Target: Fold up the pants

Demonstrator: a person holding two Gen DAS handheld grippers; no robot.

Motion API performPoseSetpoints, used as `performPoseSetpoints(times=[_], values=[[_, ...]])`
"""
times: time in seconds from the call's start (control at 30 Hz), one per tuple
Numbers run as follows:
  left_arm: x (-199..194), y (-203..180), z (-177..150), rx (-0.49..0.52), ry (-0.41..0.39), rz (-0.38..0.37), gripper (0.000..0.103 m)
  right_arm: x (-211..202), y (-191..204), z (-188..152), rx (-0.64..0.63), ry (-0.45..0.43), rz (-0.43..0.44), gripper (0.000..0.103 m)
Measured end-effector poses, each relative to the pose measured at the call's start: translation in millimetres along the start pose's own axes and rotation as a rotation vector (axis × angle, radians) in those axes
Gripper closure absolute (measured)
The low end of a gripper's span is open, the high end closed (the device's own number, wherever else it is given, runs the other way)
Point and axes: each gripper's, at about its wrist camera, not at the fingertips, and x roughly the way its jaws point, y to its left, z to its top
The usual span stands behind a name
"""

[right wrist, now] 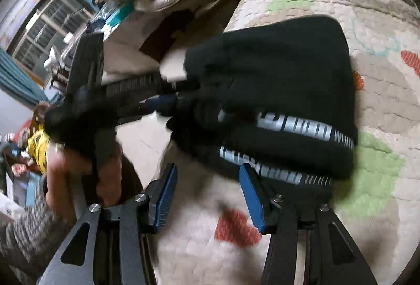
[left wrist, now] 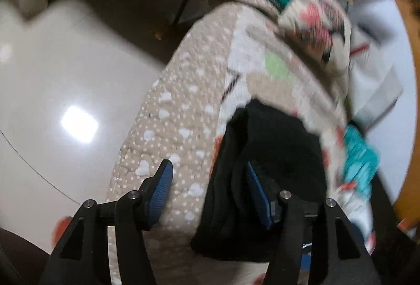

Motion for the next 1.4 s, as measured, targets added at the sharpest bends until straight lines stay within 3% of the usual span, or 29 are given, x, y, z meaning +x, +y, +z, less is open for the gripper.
performPoseSetpoints(times=[0.2,0.27,0.3,0.37,0.47,0.53,0.63,0.73,0.9,1.03,1.13,1.2,1.33,1.4], values=[[-12.4,14.9,7.1,-0.086,-0.069,0.005,0.046,-7.8,28.9,35.2,-0.074,-0.164,-0.023,0.05],[-13.5,19.9,8.1,-0.113,-0.075,0.008,0.046,16.4,23.8,39.4,-0.033,-0.103,0.007,0.049],[-13.8,23.5,8.3,-0.131,-0.072,0.001,0.046,42.1,14.9,33.6,0.029,0.008,0.062,0.049],[-12.4,28.8,8.3,-0.164,-0.058,-0.031,0.046,68.2,4.5,16.5,0.099,0.144,0.096,0.05],[-5.4,25.2,6.9,-0.166,-0.022,-0.097,0.046,56.4,4.8,-4.3,0.085,0.139,0.131,0.051],[-0.4,15.7,5.3,-0.135,-0.003,-0.125,0.046,23.5,-1.3,-5.3,0.074,0.075,0.144,0.051],[1.0,3.3,3.4,-0.091,-0.012,-0.136,0.042,-20.2,-16.9,8.3,0.073,-0.035,0.116,0.051],[0.3,-5.1,2.0,-0.058,-0.027,-0.138,0.041,-50.3,-47.4,25.5,0.139,-0.131,0.034,0.043],[-24.0,-18.3,1.4,0.024,-0.154,-0.149,0.037,-34.2,-93.3,35.6,0.252,-0.143,-0.117,0.04],[-6.6,-31.4,-4.4,0.079,-0.073,-0.165,0.034,-11.9,-122.8,36.8,0.361,-0.135,-0.088,0.04],[21.9,-36.6,-10.6,0.124,0.031,-0.031,0.034,-5.1,-126.4,40.0,0.397,-0.135,-0.032,0.04],[42.6,-34.0,-16.0,0.11,0.123,-0.01,0.032,-2.4,-132.3,45.3,0.398,-0.124,-0.008,0.04],[51.9,-44.3,-20.4,0.181,0.129,0.005,0.02,14.4,-137.7,51.2,0.41,-0.099,0.055,0.037],[53.5,-46.3,-21.8,0.191,0.12,0.014,0.019,22.4,-141.9,53.5,0.425,-0.11,0.097,0.034]])
